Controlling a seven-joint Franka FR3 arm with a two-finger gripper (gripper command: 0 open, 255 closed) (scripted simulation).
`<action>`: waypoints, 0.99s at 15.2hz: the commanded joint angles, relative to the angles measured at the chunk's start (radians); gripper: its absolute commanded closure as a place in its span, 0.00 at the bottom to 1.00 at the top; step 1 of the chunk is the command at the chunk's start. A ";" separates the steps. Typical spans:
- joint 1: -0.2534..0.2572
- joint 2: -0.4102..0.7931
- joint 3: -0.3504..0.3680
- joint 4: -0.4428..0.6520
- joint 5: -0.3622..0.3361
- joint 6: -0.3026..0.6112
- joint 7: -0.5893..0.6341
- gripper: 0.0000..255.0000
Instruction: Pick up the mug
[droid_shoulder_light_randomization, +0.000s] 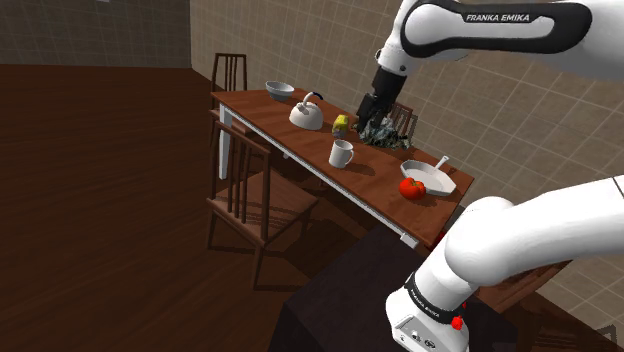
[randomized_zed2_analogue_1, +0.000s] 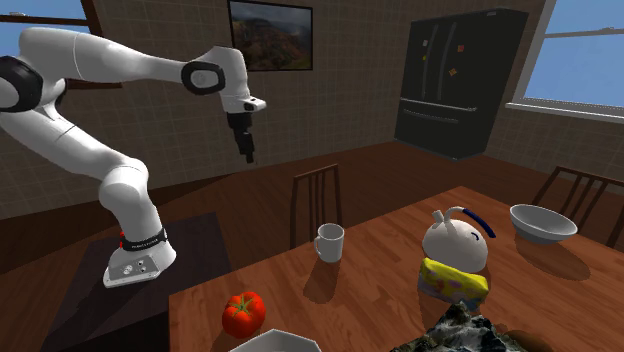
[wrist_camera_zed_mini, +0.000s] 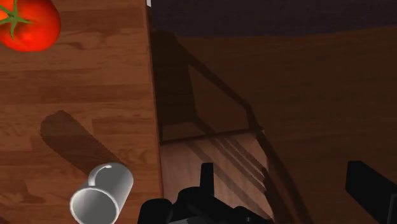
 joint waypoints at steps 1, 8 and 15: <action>-0.005 0.063 -0.029 0.008 -0.013 0.051 -0.034 0.00; -0.012 0.309 -0.119 0.091 -0.023 0.196 -0.150 0.00; -0.025 0.582 -0.188 0.234 0.028 0.302 -0.282 0.00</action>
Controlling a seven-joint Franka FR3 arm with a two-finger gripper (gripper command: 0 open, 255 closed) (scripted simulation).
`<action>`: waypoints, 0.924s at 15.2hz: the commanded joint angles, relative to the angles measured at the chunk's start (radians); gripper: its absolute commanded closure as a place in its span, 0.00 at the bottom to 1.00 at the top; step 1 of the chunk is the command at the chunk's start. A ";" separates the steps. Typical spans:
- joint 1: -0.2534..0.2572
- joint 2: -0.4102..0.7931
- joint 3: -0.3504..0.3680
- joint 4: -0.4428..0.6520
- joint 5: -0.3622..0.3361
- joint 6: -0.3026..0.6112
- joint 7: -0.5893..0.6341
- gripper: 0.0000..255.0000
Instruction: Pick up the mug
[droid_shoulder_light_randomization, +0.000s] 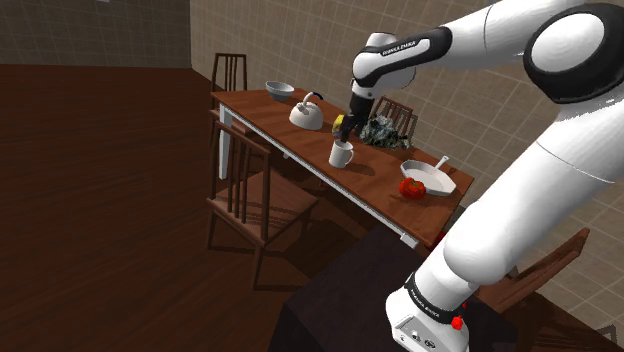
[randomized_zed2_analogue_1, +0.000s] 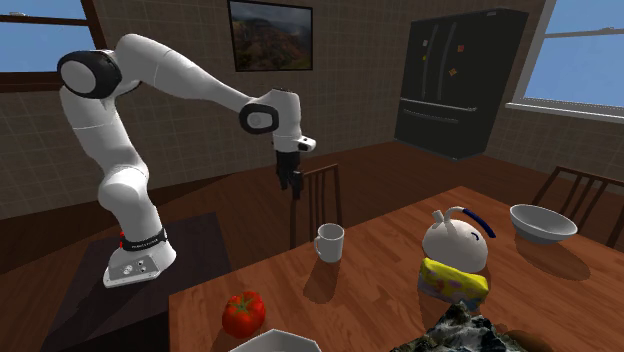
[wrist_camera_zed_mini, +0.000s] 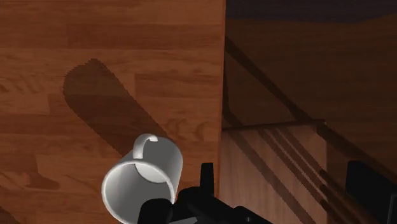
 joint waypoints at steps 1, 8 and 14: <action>-0.006 0.085 -0.014 0.047 0.023 0.030 -0.039 0.00; -0.061 0.372 -0.028 0.263 0.115 0.070 -0.168 0.00; -0.096 0.501 -0.016 0.350 0.152 0.102 -0.210 0.00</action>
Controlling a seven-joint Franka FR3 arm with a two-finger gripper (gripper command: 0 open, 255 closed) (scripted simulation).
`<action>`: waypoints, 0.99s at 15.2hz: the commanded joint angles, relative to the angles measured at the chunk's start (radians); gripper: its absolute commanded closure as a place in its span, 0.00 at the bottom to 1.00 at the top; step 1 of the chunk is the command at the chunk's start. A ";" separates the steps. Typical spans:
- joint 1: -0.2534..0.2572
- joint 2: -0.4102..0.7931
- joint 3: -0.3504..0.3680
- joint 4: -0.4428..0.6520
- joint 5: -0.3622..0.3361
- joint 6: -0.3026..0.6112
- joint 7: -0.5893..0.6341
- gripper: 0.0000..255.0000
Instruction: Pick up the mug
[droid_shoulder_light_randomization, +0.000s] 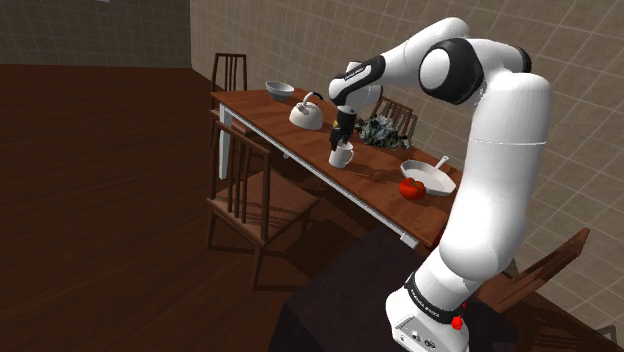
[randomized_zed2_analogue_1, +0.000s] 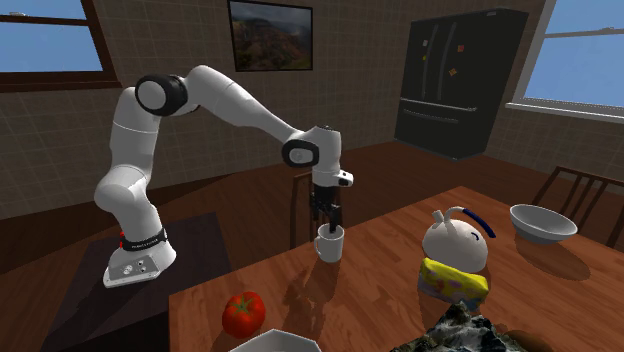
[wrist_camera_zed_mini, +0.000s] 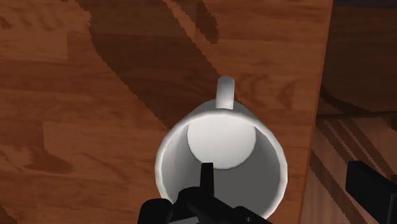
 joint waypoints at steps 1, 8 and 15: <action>-0.004 0.020 0.004 -0.002 0.007 0.021 -0.004 0.00; -0.008 0.048 0.010 -0.014 0.018 0.060 -0.008 1.00; -0.008 0.048 0.010 -0.014 0.018 0.060 -0.008 1.00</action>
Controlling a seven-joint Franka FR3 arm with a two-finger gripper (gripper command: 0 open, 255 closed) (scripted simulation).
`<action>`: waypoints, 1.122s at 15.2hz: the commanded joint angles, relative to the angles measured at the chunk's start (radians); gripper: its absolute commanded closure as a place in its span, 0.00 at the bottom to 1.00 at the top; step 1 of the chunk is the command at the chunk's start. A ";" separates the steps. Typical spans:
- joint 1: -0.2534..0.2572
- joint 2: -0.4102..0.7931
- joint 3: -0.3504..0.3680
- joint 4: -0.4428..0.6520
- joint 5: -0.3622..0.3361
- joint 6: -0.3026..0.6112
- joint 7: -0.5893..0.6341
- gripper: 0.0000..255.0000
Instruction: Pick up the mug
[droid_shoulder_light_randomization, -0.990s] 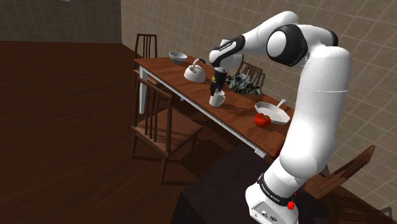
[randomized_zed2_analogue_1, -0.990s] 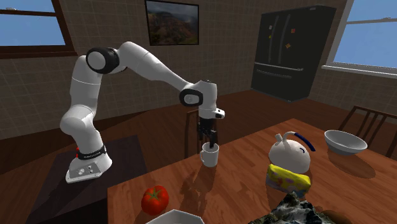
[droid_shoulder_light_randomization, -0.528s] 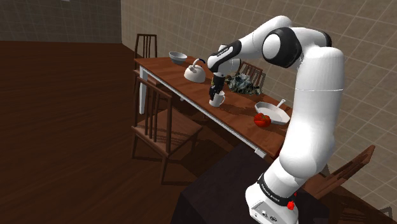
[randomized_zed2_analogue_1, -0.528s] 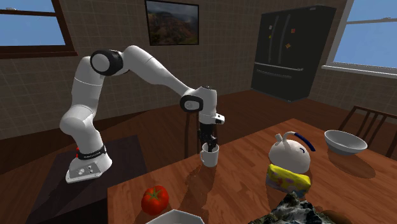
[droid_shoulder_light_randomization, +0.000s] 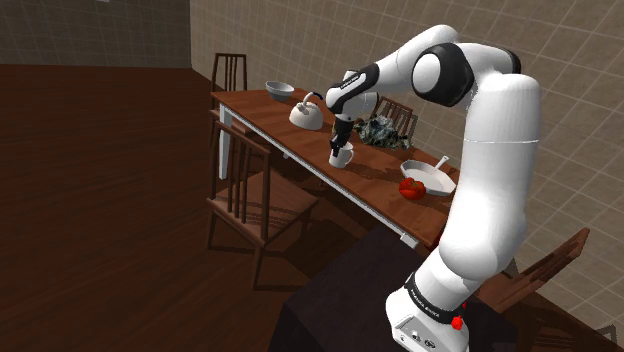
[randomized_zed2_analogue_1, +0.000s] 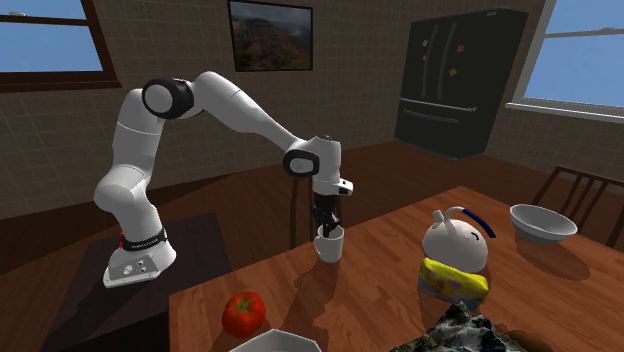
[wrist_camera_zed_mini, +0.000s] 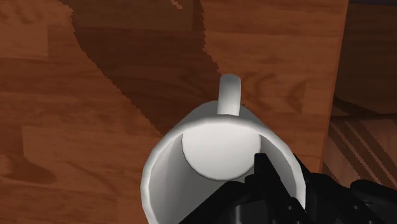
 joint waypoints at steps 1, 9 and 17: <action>0.000 -0.001 -0.001 0.001 0.000 -0.002 0.000 1.00; 0.009 -0.059 -0.013 0.031 -0.023 -0.088 0.008 1.00; 0.015 -0.103 -0.021 0.070 -0.040 -0.168 0.014 1.00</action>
